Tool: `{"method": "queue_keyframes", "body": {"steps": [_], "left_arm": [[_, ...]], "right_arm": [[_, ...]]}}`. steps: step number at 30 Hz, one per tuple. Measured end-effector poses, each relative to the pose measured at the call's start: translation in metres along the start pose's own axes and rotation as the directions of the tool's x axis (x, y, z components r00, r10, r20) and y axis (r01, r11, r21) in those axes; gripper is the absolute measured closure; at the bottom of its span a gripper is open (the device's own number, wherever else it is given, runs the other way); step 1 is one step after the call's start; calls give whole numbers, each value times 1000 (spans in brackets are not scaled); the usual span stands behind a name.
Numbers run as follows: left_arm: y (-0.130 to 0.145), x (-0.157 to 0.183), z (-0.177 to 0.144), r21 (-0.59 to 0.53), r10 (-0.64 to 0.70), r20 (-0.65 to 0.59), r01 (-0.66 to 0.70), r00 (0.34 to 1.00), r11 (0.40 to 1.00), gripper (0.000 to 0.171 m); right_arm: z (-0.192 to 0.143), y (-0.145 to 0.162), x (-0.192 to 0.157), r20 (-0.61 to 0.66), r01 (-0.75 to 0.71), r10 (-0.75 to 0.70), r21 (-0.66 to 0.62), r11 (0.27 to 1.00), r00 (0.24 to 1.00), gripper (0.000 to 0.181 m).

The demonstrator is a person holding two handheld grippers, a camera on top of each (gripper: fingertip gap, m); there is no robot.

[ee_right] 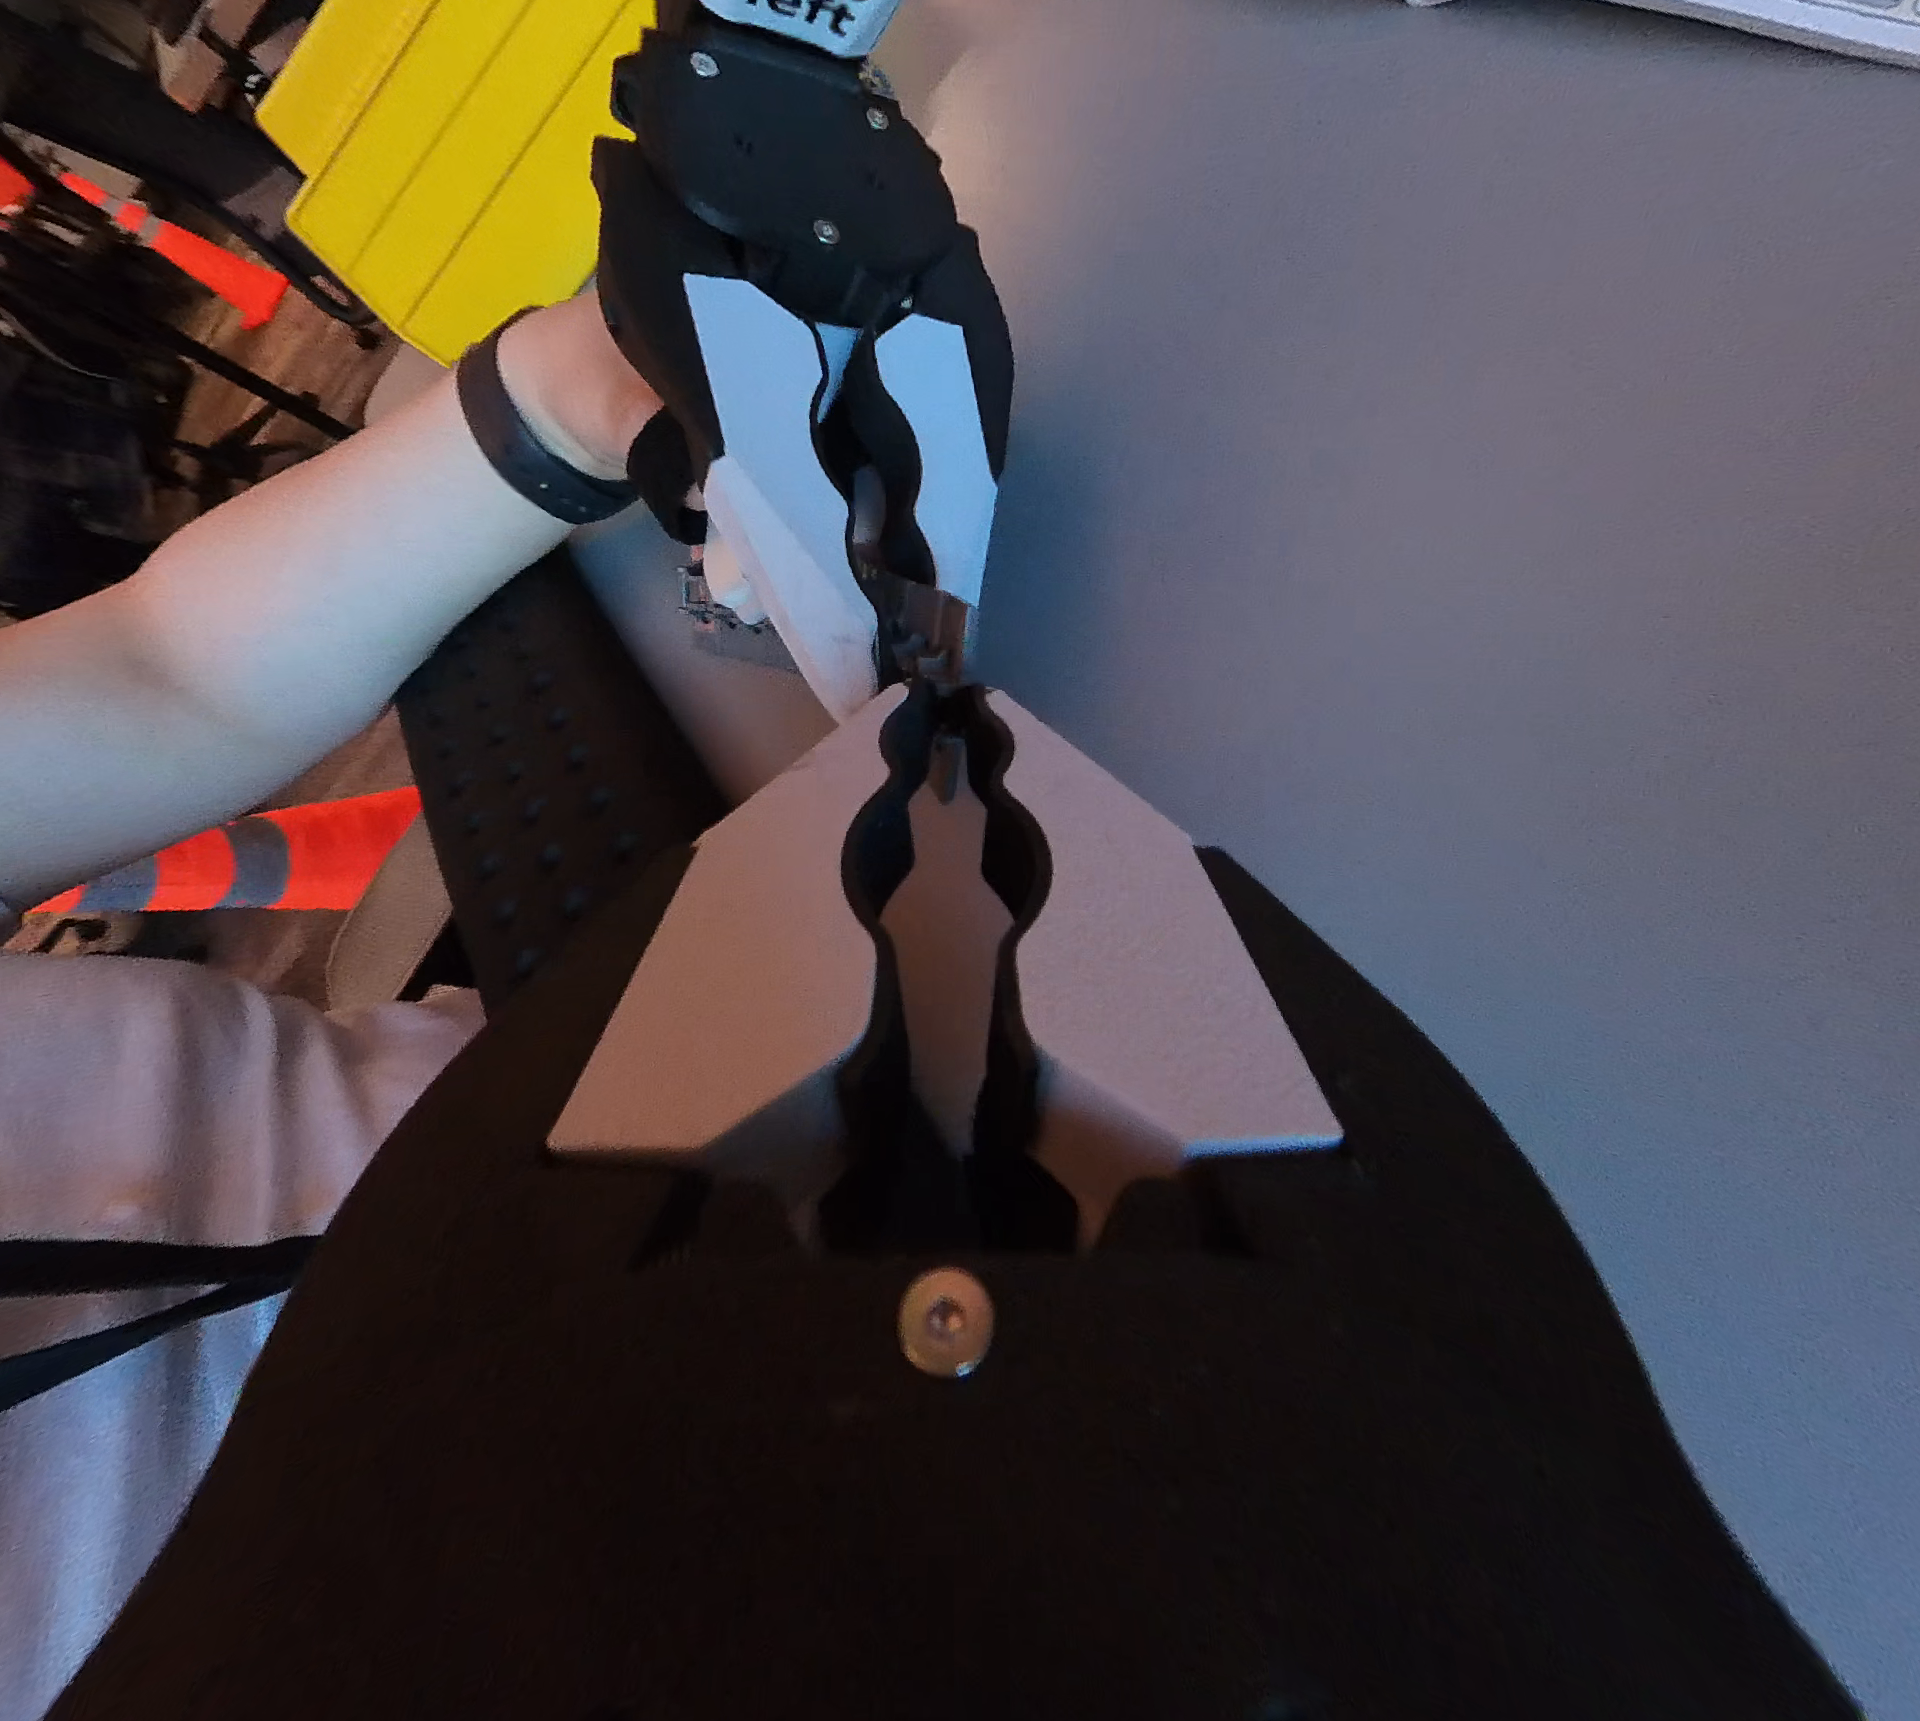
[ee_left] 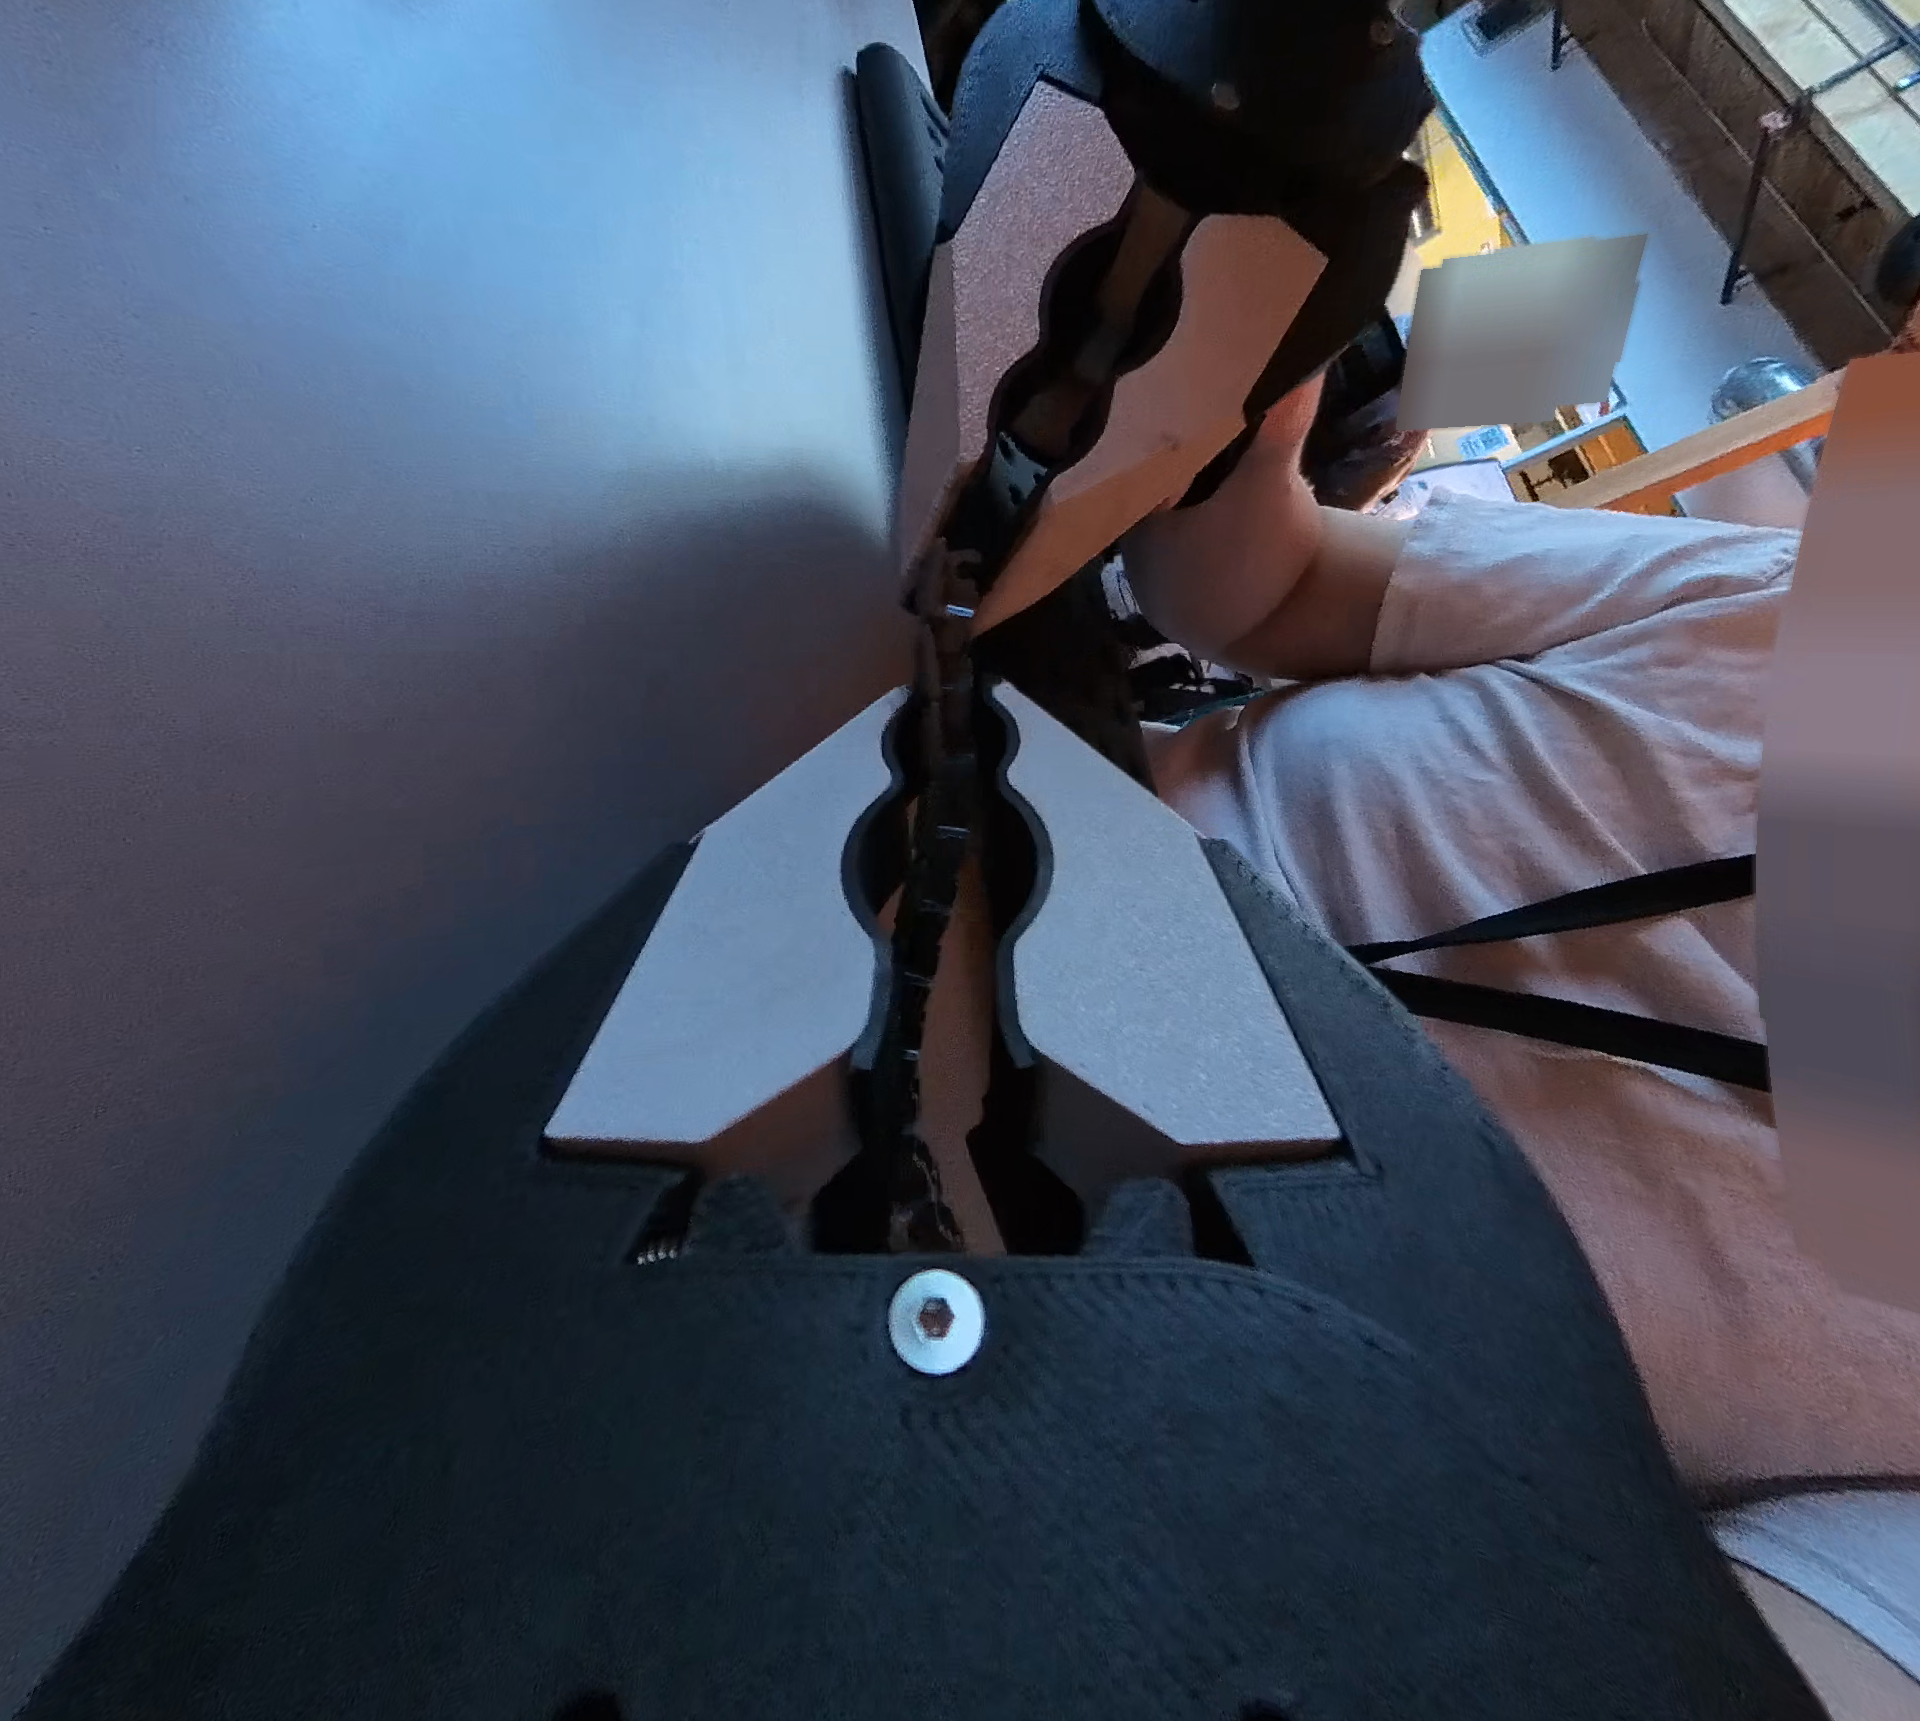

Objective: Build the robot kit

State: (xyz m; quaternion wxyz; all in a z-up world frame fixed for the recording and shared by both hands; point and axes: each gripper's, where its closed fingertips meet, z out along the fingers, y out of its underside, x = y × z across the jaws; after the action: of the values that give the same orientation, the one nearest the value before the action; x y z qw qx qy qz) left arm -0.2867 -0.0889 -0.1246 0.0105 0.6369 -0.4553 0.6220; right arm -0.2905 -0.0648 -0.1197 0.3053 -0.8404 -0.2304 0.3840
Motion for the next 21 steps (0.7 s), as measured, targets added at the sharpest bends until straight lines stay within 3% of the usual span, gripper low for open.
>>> {"method": "queue_keyframes", "body": {"steps": [8,14,21], "left_arm": [[-7,13,-7,41,9,-97,-5,995,999,166],[-11,14,-11,67,-1,-120,9,993,998,166],[-10,13,-10,64,13,-105,-6,994,998,166]], "right_arm": [[-2,-11,-11,295,-148,137,16,989,946,176],[-2,-18,-12,428,-182,138,64,981,893,176],[-1,-17,-12,474,-194,150,45,980,867,176]]}}
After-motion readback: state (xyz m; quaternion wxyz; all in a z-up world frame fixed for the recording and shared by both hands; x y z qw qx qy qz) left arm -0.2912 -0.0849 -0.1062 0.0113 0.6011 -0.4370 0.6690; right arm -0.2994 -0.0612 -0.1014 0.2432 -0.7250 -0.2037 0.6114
